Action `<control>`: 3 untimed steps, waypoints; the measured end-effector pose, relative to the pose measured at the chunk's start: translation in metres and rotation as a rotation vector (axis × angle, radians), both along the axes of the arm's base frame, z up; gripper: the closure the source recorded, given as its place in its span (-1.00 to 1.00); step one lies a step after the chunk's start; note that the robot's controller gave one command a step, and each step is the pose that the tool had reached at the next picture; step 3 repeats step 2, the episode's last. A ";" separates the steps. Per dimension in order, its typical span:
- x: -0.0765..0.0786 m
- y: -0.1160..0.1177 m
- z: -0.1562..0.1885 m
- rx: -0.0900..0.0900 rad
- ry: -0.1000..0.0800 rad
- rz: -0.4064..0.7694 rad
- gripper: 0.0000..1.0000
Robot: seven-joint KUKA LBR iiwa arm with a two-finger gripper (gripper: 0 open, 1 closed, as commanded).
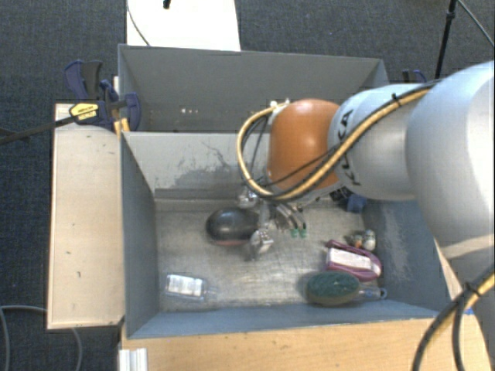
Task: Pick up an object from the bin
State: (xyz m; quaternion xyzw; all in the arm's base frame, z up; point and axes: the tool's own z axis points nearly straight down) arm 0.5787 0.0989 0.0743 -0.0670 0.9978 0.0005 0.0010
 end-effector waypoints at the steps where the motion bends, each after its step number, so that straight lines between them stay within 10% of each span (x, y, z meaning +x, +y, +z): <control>1: 0.001 0.000 0.002 0.001 -0.002 -0.004 1.00; 2: -0.011 -0.022 0.161 -0.001 -0.008 0.128 1.00; 3: -0.011 -0.022 0.161 -0.001 -0.008 0.128 1.00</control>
Offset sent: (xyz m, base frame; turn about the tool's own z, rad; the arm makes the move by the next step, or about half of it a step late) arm 0.0000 0.0000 0.0000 0.0000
